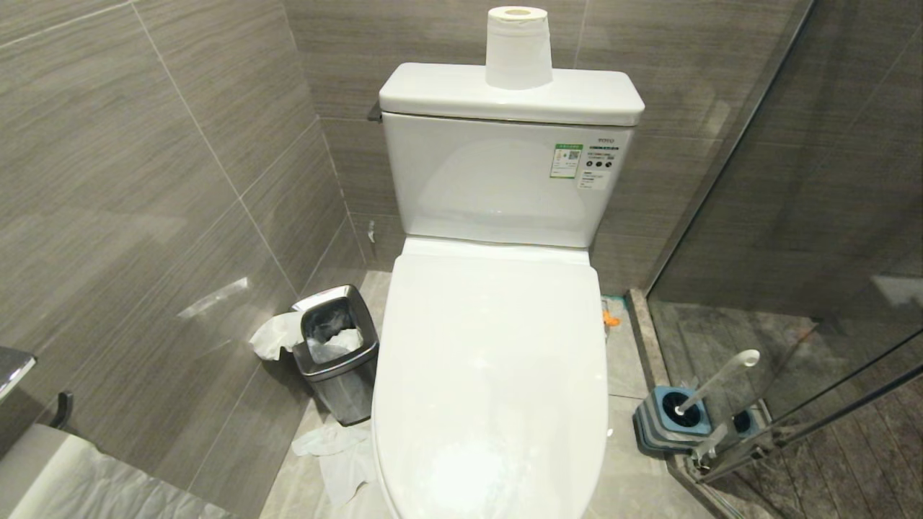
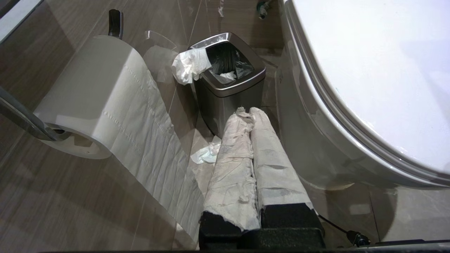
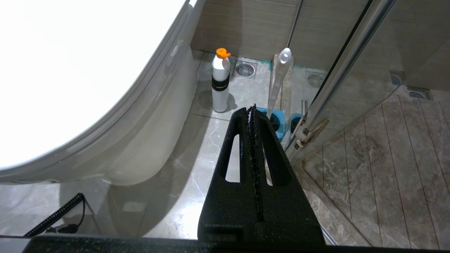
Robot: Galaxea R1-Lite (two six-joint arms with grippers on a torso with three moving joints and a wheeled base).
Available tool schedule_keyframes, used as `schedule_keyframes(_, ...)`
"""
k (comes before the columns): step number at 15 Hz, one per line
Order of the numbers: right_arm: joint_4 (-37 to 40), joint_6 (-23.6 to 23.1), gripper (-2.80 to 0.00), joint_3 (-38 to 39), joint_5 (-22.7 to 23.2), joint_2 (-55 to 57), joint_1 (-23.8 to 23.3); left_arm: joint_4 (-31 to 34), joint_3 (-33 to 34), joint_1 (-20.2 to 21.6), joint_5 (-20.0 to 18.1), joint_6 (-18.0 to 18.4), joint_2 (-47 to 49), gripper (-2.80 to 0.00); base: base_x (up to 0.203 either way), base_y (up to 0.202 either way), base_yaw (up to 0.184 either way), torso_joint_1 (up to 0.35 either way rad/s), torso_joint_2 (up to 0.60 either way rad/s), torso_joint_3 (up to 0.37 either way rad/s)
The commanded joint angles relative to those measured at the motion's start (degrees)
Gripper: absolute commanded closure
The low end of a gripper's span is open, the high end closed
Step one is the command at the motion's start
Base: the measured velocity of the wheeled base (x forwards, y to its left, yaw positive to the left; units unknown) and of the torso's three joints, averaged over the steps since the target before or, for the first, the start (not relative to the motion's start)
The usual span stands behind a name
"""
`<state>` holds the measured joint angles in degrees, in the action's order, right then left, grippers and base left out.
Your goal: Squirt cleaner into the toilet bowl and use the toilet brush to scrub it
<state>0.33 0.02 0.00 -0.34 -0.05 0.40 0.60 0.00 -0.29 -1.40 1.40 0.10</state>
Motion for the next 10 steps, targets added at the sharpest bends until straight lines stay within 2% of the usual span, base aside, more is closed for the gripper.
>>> schedule_keyframes(1, 0.02, -0.02, 0.00, 0.00, -0.01, 0.05, 0.04, 0.02, 0.00, 0.03, 0.00, 0.01, 0.08, 0.00, 0.000, 0.000, 0.000, 0.000, 0.00, 0.000)
schedule_keyframes(10, 0.02, 0.06, 0.00, 0.00, -0.01, 0.05, 0.04, 0.02, 0.00, -0.05, 0.00, 0.01, 0.08, 0.00, 0.000, 0.000, 0.000, 0.000, 0.00, 0.000)
